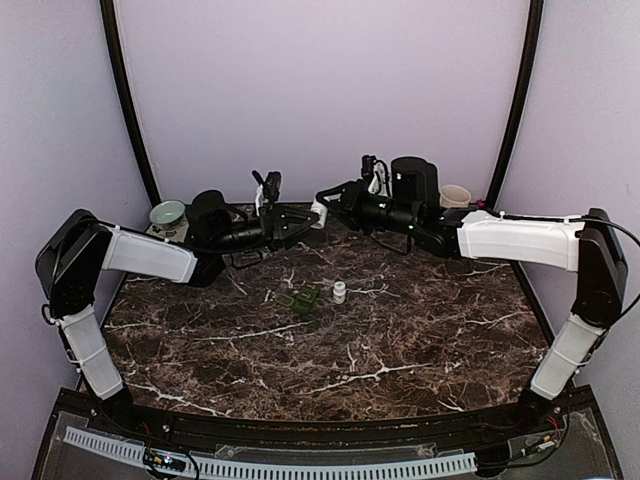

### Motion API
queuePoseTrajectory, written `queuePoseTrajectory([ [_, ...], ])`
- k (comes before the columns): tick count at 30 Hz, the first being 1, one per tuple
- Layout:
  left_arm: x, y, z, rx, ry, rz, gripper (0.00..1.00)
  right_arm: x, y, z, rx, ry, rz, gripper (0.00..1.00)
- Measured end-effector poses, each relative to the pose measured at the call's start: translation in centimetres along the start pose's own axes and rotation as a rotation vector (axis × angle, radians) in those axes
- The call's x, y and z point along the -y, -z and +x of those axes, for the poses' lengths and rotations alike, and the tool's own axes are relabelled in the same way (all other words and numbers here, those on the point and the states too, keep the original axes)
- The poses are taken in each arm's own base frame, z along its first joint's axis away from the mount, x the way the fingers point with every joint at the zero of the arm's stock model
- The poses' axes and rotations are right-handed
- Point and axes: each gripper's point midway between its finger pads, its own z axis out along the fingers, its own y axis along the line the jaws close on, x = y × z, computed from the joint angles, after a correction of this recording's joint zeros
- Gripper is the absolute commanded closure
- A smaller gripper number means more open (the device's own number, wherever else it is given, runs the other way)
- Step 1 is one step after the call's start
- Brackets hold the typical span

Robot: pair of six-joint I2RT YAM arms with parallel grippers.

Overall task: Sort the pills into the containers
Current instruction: Pass from the right arm to the left

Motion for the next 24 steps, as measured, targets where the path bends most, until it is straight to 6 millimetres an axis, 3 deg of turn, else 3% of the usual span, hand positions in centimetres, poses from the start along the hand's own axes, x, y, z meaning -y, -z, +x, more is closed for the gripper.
queuePoseTrajectory([
  [13,-0.5,-0.1,0.5,-0.026,0.007,-0.010,0.49,0.0,-0.1,0.5,-0.015,0.014,0.004,1.00],
  [24,-0.4,-0.1,0.7,-0.038,0.001,-0.003,0.60,-0.3,-0.1,1.2,-0.041,0.021,-0.008,1.00],
])
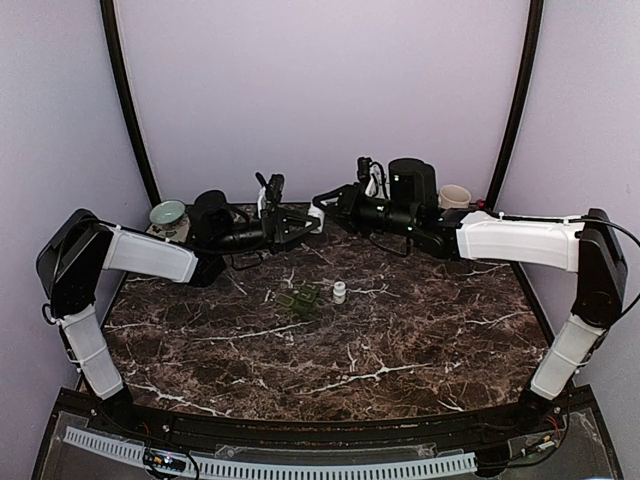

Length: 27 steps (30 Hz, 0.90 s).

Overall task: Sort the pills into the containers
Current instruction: Pass from the right arm to the left

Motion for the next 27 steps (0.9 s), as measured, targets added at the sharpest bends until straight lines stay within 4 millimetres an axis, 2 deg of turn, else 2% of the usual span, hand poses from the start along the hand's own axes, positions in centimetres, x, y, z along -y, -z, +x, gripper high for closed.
queuePoseTrajectory([
  [7,0.0,0.0,0.1,-0.004,0.002,-0.001,0.64,0.1,0.0,0.1,-0.002,0.016,0.003,1.00],
  [8,-0.1,0.0,0.1,-0.005,0.003,-0.002,0.64,0.1,0.0,0.1,-0.003,0.020,0.003,0.98],
  [11,-0.2,0.0,0.4,-0.019,0.006,-0.006,0.66,0.2,0.2,0.3,-0.013,0.032,0.014,0.81],
  [12,-0.3,0.0,0.5,-0.024,0.006,-0.007,0.66,0.3,0.3,0.4,-0.017,0.036,0.019,0.81],
  [13,-0.3,0.0,0.7,-0.032,0.005,-0.008,0.66,0.3,0.4,0.5,-0.023,0.041,0.023,0.73],
  [15,-0.3,0.0,1.1,-0.052,0.001,-0.006,0.66,0.3,0.8,0.9,-0.038,0.052,0.034,0.67],
  [20,-0.2,0.2,2.3,-0.114,-0.021,-0.019,0.67,0.3,1.8,1.4,-0.061,0.080,0.056,0.61],
  [27,-1.7,0.7,4.3,-0.217,-0.029,-0.093,0.68,-1.7,3.8,0.2,-0.038,0.128,0.027,0.54],
])
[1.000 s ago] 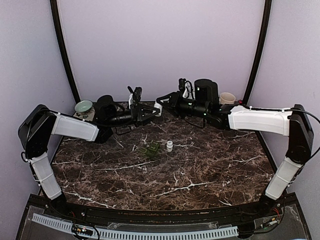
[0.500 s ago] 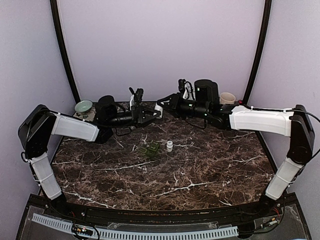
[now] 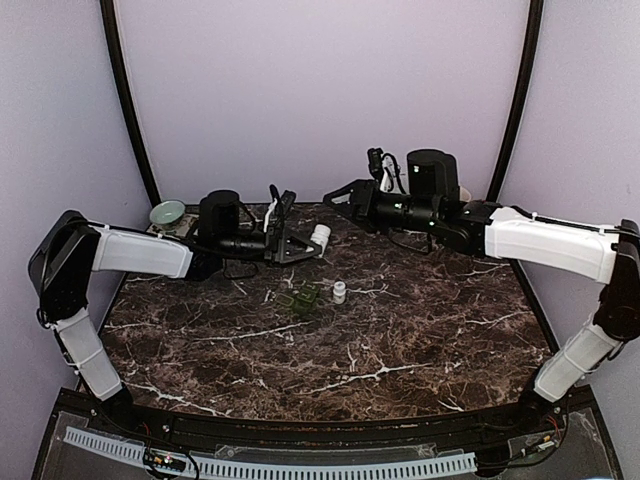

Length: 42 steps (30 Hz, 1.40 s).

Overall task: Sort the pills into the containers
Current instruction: Pass from the right arm to the left, then pass from the left arm to the right

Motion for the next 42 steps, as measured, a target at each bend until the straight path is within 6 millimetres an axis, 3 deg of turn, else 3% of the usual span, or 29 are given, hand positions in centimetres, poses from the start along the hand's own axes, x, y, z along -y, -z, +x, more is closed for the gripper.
queuePoseTrajectory([
  [7,-0.3,0.2,0.4,-0.101,-0.072,-0.085,0.70,1.6,1.2,0.6,-0.064,0.044,0.053,0.47],
  [16,0.3,2.0,0.1,-0.169,-0.241,-0.228,0.72,4.5,3.0,2.6,-0.226,0.084,0.091,0.46],
  [21,-0.7,2.7,1.2,-0.241,-0.292,-0.331,0.77,4.4,3.4,4.0,-0.310,0.093,0.052,0.46],
  [33,0.0,1.6,4.3,-0.422,-0.478,-0.450,0.82,4.2,2.5,6.4,-0.445,0.066,-0.036,0.46],
  [42,-0.1,1.6,4.6,-0.469,-0.563,-0.507,0.82,3.8,1.9,7.4,-0.494,0.048,-0.079,0.46],
])
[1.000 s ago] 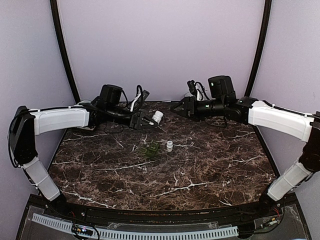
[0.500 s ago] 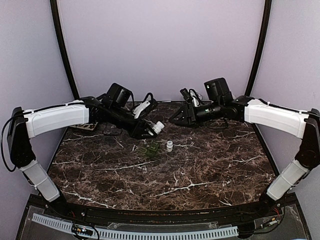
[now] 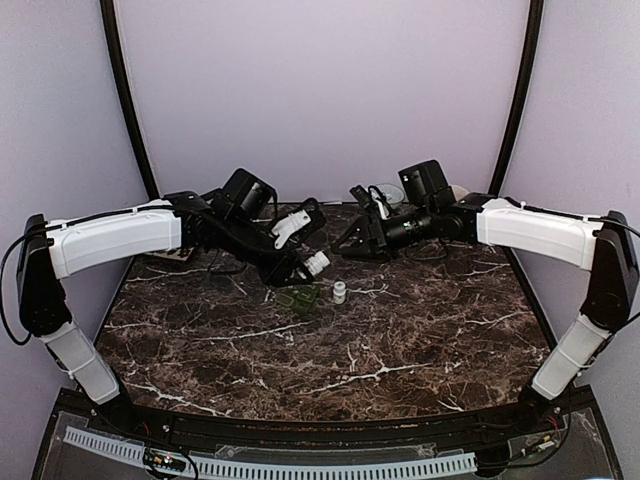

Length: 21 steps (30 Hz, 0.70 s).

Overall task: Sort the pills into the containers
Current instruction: Pass from the left arm to the right

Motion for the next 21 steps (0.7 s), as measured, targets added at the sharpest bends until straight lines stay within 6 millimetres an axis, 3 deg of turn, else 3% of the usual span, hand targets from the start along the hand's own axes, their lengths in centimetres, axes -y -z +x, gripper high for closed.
queuePoseTrajectory([
  [8,0.2,-0.1,-0.3,-0.005,-0.051,-0.028,0.82,0.7,-1.8,0.9,-0.056,-0.037,-0.010,0.47],
  [21,0.3,-0.4,-0.4,-0.014,-0.097,-0.049,0.82,-0.3,-2.5,0.2,-0.070,-0.031,-0.047,0.49],
])
